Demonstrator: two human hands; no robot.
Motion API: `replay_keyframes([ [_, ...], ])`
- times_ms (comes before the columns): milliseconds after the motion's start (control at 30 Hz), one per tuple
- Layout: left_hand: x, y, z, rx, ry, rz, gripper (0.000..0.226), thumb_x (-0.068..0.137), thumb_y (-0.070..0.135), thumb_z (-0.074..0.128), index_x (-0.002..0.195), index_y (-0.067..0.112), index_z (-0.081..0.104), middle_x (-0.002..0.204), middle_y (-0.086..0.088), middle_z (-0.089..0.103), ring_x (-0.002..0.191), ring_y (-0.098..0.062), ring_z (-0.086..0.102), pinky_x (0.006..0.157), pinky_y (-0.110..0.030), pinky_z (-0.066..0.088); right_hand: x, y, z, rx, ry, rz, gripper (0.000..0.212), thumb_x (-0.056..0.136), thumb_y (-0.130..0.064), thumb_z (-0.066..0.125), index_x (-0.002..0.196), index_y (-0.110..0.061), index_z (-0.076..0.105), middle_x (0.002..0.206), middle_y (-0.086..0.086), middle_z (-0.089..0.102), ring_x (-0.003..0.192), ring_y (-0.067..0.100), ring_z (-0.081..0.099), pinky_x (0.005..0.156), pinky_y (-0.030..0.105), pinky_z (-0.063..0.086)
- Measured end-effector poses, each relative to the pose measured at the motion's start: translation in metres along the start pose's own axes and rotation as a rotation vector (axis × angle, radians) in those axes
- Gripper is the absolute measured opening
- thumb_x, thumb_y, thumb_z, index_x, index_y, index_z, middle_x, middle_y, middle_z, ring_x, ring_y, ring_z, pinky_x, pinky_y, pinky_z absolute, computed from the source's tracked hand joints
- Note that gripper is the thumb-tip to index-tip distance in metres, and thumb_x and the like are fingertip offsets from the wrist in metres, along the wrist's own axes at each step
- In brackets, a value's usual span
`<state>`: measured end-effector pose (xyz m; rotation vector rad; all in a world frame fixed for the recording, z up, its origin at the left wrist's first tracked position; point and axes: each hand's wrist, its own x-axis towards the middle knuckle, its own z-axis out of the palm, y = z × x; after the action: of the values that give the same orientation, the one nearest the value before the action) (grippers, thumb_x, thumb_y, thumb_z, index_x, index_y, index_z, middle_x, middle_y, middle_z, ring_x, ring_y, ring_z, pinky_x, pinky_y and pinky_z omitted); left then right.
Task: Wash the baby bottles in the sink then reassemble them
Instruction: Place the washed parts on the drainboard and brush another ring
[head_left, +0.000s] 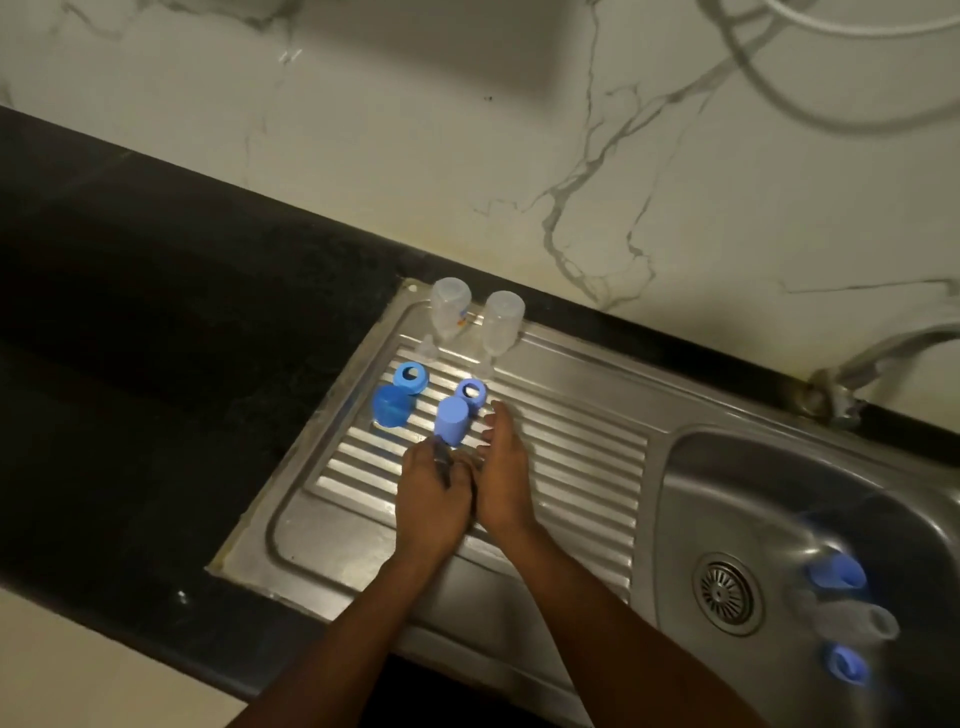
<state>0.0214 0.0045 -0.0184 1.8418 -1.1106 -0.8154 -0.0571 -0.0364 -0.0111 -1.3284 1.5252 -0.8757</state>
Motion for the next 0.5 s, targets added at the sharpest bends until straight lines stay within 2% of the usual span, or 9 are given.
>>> replay_keyframes([
  [67, -0.016, 0.012, 0.011, 0.030, 0.021, 0.040, 0.010, 0.092, 0.018, 0.057, 0.102, 0.019, 0.061, 0.097, 0.001, 0.059, 0.086, -0.007, 0.058, 0.073, -0.024, 0.048, -0.008, 0.014, -0.017, 0.084, -0.024, 0.078, 0.037, 0.090, -0.061, 0.050, 0.118, -0.039, 0.061, 0.122, -0.002, 0.066, 0.111, 0.016, 0.064, 0.099, 0.045, 0.051],
  [100, -0.019, 0.013, 0.014, 0.042, 0.034, 0.071, 0.011, 0.091, 0.018, 0.056, 0.101, 0.019, 0.062, 0.096, 0.002, 0.059, 0.086, -0.008, 0.057, 0.074, -0.025, 0.048, -0.008, 0.018, -0.022, -0.013, -0.038, 0.035, 0.036, 0.089, -0.059, 0.052, 0.118, -0.041, 0.061, 0.124, -0.003, 0.064, 0.114, 0.015, 0.062, 0.102, 0.046, 0.049],
  [233, -0.061, 0.041, 0.060, 0.060, -0.073, 0.239, 0.031, 0.088, 0.030, 0.042, 0.102, 0.016, 0.065, 0.100, -0.001, 0.060, 0.088, -0.012, 0.057, 0.079, -0.029, 0.049, -0.029, 0.041, -0.097, -0.029, 0.023, 0.009, 0.041, 0.088, -0.064, 0.054, 0.118, -0.040, 0.066, 0.122, -0.005, 0.065, 0.113, 0.012, 0.063, 0.107, 0.045, 0.046],
  [333, -0.101, 0.069, 0.118, 0.100, -0.227, 0.383, 0.028, 0.087, 0.024, 0.042, 0.101, 0.013, 0.065, 0.102, -0.004, 0.059, 0.091, -0.016, 0.056, 0.081, -0.029, 0.046, -0.047, 0.072, -0.175, -0.082, 0.053, -0.031, 0.029, 0.100, -0.037, 0.051, 0.127, -0.032, 0.059, 0.124, 0.001, 0.061, 0.112, 0.011, 0.060, 0.105, 0.039, 0.046],
  [400, -0.121, 0.084, 0.156, 0.168, -0.316, 0.470, 0.027, 0.088, 0.020, 0.044, 0.103, 0.011, 0.065, 0.103, -0.006, 0.060, 0.094, -0.018, 0.056, 0.084, -0.029, 0.045, -0.054, 0.102, -0.227, -0.264, 0.101, -0.143, 0.040, 0.097, -0.015, 0.054, 0.136, -0.021, 0.052, 0.131, 0.006, 0.056, 0.118, 0.016, 0.055, 0.104, 0.034, 0.045],
  [500, -0.165, 0.107, 0.222, 0.260, -0.448, 0.513, 0.026, 0.091, 0.019, 0.045, 0.102, 0.010, 0.067, 0.105, -0.007, 0.062, 0.097, -0.020, 0.057, 0.088, -0.033, 0.046, -0.071, 0.150, -0.307, -0.361, 0.163, -0.129, 0.041, 0.090, -0.005, 0.057, 0.130, -0.013, 0.056, 0.126, 0.006, 0.059, 0.111, 0.017, 0.059, 0.096, 0.031, 0.048],
])
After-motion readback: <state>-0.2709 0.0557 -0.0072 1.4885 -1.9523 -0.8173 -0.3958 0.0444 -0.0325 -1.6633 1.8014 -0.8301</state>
